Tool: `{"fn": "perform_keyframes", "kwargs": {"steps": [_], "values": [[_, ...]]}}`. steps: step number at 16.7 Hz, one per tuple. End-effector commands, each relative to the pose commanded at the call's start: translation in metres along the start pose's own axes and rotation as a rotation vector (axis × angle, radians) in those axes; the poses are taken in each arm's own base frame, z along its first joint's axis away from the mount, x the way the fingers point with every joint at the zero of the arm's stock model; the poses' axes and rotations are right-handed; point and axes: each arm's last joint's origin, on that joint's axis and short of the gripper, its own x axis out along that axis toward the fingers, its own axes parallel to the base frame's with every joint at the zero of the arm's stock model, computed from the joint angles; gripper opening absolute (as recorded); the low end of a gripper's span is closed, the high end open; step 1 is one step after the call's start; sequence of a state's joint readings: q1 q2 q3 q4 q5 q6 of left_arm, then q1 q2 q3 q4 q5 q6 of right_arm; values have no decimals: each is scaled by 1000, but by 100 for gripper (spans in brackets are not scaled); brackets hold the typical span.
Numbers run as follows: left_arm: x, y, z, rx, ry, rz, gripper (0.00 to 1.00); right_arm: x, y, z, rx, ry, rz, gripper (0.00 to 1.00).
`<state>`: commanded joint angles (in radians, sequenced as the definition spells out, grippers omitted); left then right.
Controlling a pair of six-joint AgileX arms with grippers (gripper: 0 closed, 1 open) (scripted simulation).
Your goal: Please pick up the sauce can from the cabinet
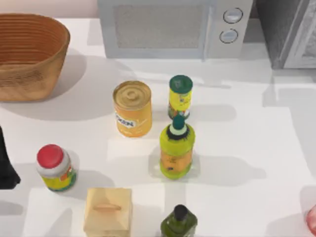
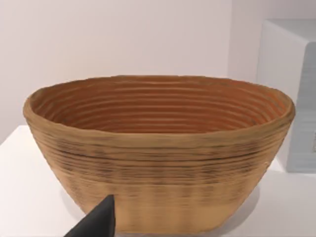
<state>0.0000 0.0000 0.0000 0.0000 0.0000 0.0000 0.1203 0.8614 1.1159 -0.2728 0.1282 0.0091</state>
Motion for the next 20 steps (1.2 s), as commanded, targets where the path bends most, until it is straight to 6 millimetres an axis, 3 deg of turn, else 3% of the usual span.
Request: {"fn": "perform_keyframes", "kwargs": {"steps": [4, 8, 17, 20], "values": [[0, 0, 0, 0, 0, 0, 100, 42, 13, 55, 1, -4, 2, 100], [0, 0, 0, 0, 0, 0, 100, 73, 24, 84, 3, -11, 3, 100], [0, 0, 0, 0, 0, 0, 100, 81, 27, 93, 6, -20, -1, 100], [0, 0, 0, 0, 0, 0, 100, 94, 42, 95, 7, -18, -3, 100]]}}
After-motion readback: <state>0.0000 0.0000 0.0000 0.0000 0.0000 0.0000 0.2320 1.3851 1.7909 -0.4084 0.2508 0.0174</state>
